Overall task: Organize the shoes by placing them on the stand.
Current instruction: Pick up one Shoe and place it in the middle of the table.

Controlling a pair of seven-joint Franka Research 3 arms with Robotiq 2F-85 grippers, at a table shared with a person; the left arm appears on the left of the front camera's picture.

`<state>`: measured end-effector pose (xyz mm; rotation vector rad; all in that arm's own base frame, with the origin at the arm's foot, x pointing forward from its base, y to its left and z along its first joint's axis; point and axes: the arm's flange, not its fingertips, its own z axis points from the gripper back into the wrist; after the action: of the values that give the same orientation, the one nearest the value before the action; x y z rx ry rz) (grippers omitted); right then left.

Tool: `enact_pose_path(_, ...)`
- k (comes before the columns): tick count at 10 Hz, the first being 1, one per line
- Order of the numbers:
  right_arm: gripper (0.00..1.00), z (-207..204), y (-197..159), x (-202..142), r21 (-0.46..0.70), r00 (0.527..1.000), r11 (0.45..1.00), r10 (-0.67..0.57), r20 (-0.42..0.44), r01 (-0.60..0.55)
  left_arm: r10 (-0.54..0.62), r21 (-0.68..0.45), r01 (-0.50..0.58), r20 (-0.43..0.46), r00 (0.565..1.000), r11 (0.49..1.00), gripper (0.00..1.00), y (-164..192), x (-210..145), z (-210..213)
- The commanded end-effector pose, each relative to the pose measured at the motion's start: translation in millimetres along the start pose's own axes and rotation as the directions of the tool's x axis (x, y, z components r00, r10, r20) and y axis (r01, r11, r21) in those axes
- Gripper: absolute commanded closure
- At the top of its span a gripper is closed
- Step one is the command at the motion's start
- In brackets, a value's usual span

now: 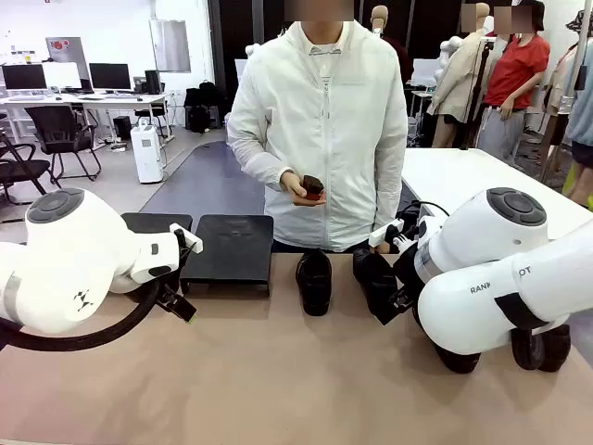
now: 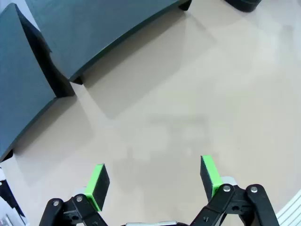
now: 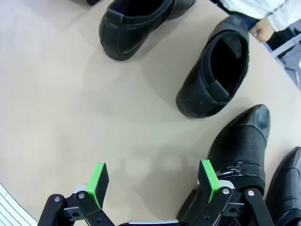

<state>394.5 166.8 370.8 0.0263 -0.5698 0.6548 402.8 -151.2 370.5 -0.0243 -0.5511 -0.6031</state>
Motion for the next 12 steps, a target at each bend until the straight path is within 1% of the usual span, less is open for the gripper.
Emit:
enact_pose_path(1, 0.00, 0.0, 0.0, 0.0, 0.000, 1.000, 1.000, 0.000, 0.000, 0.000, 0.000, 0.000, 0.000, 0.000, 1.000, 1.000, 0.00, 0.0, 0.0, 0.1)
enact_pose_path(12, 0.00, 0.0, 0.0, 0.0, 0.000, 1.000, 1.000, 0.000, 0.000, 0.000, 0.000, 0.000, 0.000, 0.000, 1.000, 1.000, 0.00, 0.0, 0.0, 0.1)
